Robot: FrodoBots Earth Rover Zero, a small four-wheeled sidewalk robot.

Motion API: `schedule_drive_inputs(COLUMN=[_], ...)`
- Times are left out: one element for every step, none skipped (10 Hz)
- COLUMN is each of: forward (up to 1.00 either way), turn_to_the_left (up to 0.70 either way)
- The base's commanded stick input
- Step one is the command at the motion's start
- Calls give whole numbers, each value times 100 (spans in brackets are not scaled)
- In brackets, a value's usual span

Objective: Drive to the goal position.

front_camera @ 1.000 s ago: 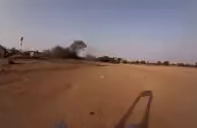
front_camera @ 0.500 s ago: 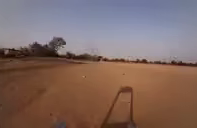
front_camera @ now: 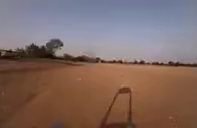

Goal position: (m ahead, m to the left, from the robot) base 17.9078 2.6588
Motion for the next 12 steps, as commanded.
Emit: schedule_drive_inputs(forward=[70,70,70,70,70,70,70,70,70,70,70,70], turn_to_the_left=[0,0,0,0,0,0,0,0,0,0,0,0])
